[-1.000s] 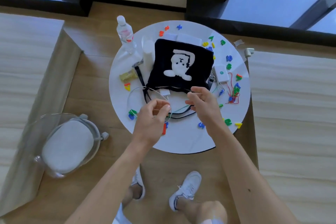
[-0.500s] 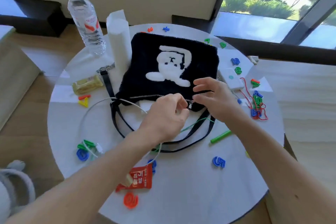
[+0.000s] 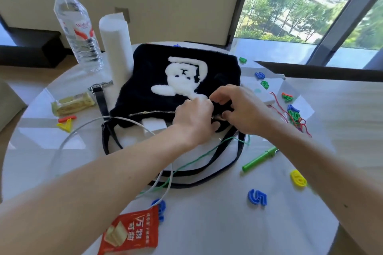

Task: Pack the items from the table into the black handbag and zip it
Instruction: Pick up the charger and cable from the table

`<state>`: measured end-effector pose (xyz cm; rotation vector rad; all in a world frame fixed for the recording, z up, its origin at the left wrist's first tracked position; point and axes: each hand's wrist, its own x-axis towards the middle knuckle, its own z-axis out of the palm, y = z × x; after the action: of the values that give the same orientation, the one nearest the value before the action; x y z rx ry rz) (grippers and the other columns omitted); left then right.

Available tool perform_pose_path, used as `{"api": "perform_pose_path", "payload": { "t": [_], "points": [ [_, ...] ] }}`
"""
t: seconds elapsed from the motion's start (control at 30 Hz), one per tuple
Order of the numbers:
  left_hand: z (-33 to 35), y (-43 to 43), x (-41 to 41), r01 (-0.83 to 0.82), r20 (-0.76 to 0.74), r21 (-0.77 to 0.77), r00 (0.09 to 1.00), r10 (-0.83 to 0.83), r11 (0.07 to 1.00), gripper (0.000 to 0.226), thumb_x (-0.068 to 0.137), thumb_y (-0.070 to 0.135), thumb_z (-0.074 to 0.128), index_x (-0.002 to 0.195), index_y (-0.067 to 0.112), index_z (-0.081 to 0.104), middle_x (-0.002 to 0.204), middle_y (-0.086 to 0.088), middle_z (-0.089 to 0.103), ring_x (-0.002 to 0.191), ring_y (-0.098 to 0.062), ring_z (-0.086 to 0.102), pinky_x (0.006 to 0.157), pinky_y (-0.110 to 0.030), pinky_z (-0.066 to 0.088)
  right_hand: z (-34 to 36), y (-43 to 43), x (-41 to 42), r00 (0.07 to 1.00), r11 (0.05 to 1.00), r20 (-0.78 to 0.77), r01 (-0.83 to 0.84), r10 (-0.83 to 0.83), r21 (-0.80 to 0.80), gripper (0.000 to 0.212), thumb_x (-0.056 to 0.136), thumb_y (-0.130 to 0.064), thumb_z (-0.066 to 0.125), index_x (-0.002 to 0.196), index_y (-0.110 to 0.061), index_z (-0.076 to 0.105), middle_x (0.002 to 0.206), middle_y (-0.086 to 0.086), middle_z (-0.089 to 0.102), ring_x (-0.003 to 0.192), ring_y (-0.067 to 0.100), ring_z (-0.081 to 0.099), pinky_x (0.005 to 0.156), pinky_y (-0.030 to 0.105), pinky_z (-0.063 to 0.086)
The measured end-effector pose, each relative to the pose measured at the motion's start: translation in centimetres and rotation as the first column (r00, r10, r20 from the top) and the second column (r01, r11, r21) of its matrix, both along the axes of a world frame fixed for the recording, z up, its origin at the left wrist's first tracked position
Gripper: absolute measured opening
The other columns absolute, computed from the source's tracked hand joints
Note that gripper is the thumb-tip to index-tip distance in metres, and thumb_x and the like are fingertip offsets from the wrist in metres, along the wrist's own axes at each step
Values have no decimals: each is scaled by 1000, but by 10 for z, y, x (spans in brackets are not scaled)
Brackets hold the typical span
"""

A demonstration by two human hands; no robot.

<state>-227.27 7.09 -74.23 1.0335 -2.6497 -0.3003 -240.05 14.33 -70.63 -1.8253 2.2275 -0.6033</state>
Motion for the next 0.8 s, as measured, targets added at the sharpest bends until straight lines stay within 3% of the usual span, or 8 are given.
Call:
{"api": "perform_pose_path", "payload": {
  "t": [0.13,0.33,0.53,0.8],
  "points": [
    [-4,-8,-6,7,21,-52,1000,-6,999,18,84,31,68,88,20,55,64,8,35,69,-23,47,58,-34,35,-14,0,-6,989,999,-146,-37,39,13,43,78,-11,74,118,-27,66,111,-8,60,109,17,54,93,38,48],
    [12,-12,4,-5,3,101,1000,5,995,15,86,27,65,77,20,55,74,2,55,73,-25,57,59,-34,42,-30,-2,-4,955,998,-294,-42,30,-36,46,77,-33,78,120,-26,63,112,-7,60,108,18,49,91,34,41],
    [26,-20,17,27,-132,227,991,3,973,13,85,28,74,76,20,70,72,5,64,74,-21,65,69,-36,55,-30,-9,-3,938,985,-347,-70,11,-157,20,83,-35,76,99,-28,67,90,-16,55,92,14,50,76,29,29],
    [33,-41,61,-207,-22,58,978,209,977,18,85,36,71,71,26,67,73,6,64,75,-20,63,64,-31,46,-23,-10,-2,920,985,-384,7,-75,-174,11,82,-27,73,85,-27,63,86,-12,59,91,19,56,80,36,37]
  ]
}}
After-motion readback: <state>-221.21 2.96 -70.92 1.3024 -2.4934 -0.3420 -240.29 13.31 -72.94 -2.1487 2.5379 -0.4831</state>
